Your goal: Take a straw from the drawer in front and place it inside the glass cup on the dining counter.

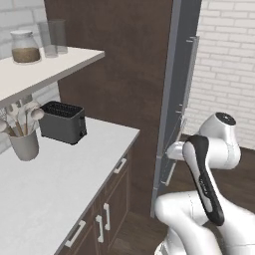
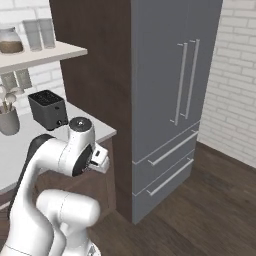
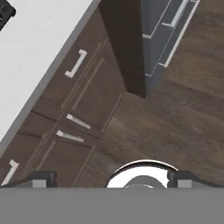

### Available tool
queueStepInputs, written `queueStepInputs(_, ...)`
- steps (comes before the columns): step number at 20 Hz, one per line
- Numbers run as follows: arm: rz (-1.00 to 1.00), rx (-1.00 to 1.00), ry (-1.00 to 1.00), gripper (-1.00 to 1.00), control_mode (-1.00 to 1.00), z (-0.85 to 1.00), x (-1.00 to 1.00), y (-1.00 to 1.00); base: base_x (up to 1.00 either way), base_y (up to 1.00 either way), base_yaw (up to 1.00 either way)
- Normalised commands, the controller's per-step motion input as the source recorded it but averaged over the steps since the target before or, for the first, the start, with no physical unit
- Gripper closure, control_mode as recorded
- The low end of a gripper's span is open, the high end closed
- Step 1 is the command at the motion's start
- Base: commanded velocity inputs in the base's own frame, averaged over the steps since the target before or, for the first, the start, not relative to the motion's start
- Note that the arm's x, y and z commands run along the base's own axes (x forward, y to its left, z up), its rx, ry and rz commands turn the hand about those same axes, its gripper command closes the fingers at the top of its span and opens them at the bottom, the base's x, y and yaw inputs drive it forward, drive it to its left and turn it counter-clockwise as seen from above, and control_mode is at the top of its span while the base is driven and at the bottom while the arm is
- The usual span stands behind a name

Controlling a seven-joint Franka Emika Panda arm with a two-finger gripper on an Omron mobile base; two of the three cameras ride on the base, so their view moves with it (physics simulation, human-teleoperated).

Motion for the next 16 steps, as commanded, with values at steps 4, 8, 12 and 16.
queueStepInputs(4, -0.02, 0.36, -0.05, -1.00, -1.00, 0.00, 0.24, 0.00, 0.00, 0.00, 0.00)
queueStepInputs(8, -0.03, 0.39, 0.00, -1.00, -1.00, -0.02, 0.21, 0.00, 0.00, 0.00, 0.00)
queueStepInputs(12, 0.00, 0.43, 0.01, -1.00, -1.00, -0.07, 0.23, 0.00, 0.00, 0.00, 0.00)
queueStepInputs(16, 0.00, 0.24, 0.03, -1.00, -1.00, -0.05, 0.51, 0.00, 0.00, 0.00, 0.00)
